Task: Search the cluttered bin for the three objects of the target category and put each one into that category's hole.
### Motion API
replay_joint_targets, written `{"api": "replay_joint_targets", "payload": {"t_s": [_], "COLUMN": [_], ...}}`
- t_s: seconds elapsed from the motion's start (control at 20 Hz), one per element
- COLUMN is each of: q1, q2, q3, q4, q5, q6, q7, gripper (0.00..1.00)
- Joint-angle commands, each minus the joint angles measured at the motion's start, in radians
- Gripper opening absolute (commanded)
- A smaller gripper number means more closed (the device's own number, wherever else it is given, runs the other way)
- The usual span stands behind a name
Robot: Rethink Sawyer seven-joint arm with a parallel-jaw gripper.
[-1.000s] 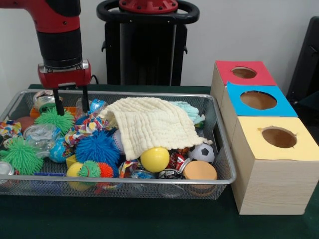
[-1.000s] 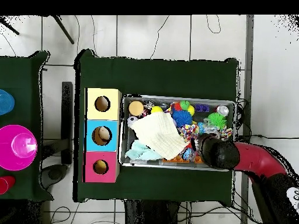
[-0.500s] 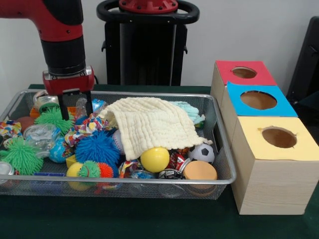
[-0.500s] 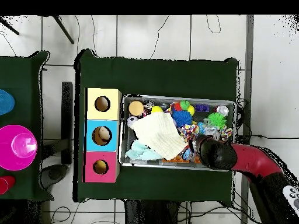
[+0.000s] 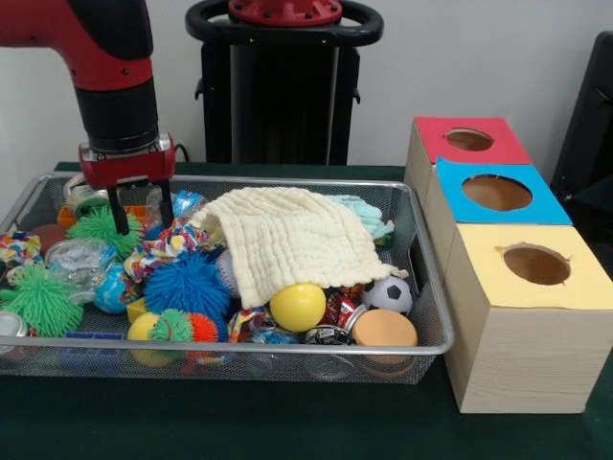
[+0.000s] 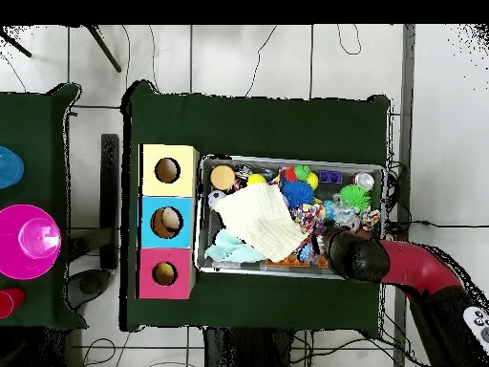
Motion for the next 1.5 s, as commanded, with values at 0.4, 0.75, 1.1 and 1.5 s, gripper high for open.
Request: {"api": "replay_joint_targets", "payload": {"t_s": [0.4, 0.75, 1.1, 1.5], "q1": [-0.053, -0.071, -0.063, -0.057], "q2": [0.055, 0.104, 0.121, 0.186], "q3": [0.107, 0.116, 0.139, 0.17], "q4": [-0.087, -0.097, -0.119, -0.189], "q5": [-0.076, -0.102, -0.107, -0.13], "q6": [0.013, -0.018, -0.022, -0.016], "q7": [-0.139, -0.145, -0.13, -0.159], "gripper": [1.0, 1.0, 1.0, 1.0]}}
